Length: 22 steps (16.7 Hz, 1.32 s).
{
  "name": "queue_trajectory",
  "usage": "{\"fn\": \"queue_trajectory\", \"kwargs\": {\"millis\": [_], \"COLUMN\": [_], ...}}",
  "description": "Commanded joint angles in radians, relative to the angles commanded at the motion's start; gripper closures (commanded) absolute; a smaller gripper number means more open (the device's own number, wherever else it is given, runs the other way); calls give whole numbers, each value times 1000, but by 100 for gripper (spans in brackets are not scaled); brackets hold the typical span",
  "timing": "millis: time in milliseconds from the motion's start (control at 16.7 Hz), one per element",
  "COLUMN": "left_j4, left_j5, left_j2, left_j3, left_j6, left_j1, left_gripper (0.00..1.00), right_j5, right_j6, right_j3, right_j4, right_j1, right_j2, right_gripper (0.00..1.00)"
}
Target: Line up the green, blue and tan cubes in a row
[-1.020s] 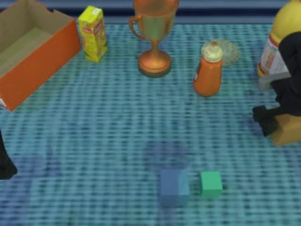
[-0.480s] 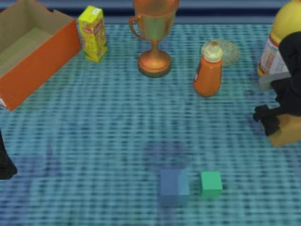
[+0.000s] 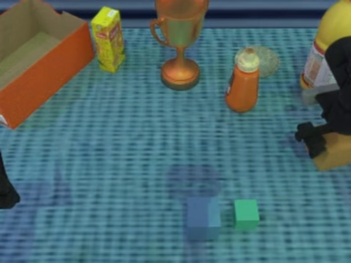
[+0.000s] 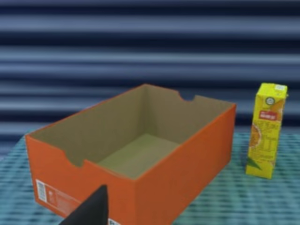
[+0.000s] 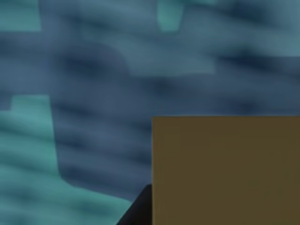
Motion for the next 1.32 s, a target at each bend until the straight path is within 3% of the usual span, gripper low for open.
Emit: {"fn": "queue_trajectory", "kwargs": {"millis": [480,840,1080,1320], "left_j4": [0,0,0,0], "left_j5": [0,0,0,0], "left_j2": [0,0,0,0], "left_j3": [0,0,0,0], "left_j6": [0,0,0,0], "left_j1": [0,0,0,0], "left_gripper": [0,0,0,0], "right_j5": [-1,-1,1,4], "right_j6": [-3,12,163,446], "right_j3": [123,137,245,409], "right_j4": [-228,-238,-290,-375], "right_j1": [9,16,143,362], "right_j2": [-102,-97,-31,67], "right_gripper": [100,100,100,100]}}
